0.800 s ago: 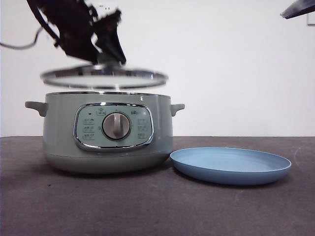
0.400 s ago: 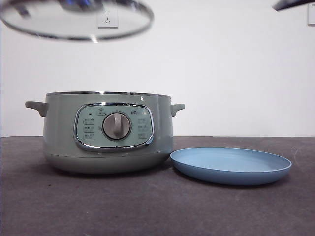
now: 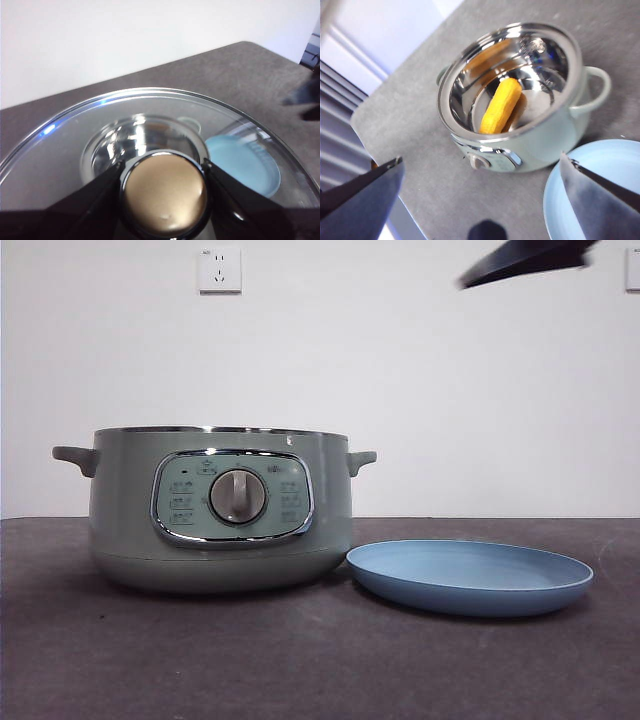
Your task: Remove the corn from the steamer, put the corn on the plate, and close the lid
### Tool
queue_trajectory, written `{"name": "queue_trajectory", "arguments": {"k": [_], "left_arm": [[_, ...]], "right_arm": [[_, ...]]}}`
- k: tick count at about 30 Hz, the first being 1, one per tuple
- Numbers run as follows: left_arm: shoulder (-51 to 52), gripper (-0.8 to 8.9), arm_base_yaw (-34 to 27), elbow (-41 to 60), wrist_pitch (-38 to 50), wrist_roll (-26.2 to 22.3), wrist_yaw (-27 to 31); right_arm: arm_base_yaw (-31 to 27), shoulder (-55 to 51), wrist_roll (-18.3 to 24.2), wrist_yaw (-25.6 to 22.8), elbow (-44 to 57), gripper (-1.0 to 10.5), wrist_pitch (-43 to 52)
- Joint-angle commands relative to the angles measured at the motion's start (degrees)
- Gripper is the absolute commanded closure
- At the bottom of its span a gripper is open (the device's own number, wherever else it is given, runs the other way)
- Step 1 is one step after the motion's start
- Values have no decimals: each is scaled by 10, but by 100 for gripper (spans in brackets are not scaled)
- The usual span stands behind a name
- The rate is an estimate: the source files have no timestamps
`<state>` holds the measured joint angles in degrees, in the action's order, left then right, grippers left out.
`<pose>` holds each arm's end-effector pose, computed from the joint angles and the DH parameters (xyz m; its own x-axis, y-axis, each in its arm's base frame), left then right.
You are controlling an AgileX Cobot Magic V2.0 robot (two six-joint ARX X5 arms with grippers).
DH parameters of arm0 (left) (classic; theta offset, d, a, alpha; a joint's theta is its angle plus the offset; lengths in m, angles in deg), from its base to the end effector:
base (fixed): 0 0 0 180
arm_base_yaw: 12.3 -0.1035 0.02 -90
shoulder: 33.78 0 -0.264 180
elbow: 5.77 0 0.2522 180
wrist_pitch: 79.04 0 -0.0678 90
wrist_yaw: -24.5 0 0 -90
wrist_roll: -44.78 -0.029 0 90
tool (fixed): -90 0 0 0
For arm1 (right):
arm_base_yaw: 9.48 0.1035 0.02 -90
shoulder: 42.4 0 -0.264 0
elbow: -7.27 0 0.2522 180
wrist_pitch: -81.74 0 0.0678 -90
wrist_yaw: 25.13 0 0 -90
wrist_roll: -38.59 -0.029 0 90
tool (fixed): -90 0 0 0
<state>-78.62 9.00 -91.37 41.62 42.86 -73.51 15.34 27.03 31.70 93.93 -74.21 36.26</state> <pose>0.1060 -0.0457 0.4236 0.8239 -0.4708 -0.3155 0.4924 0.8703 -0.0126 0.2225 0.1184 0.3520 0.4582 0.7471 -0.4816 -0.6696 0.6465 0.3658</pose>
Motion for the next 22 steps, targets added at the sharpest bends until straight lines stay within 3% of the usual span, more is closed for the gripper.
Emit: {"name": "queue_trajectory", "arguments": {"k": [1,9,15,22], "left_arm": [[35,822,1,-10,0,2,8],[98,822,1,-10,-86,4,24],[114,822,1,-10,-104,4,24],[115,822,1,-10,-120,3,24]], "right_arm": [[33,63,-6,-25,-56,379,5],[107,286,3,-109,-283,379,-42],[141,434,19,-163,-437,379,-82],[162,568,23,-218,-509,380,-71]]}}
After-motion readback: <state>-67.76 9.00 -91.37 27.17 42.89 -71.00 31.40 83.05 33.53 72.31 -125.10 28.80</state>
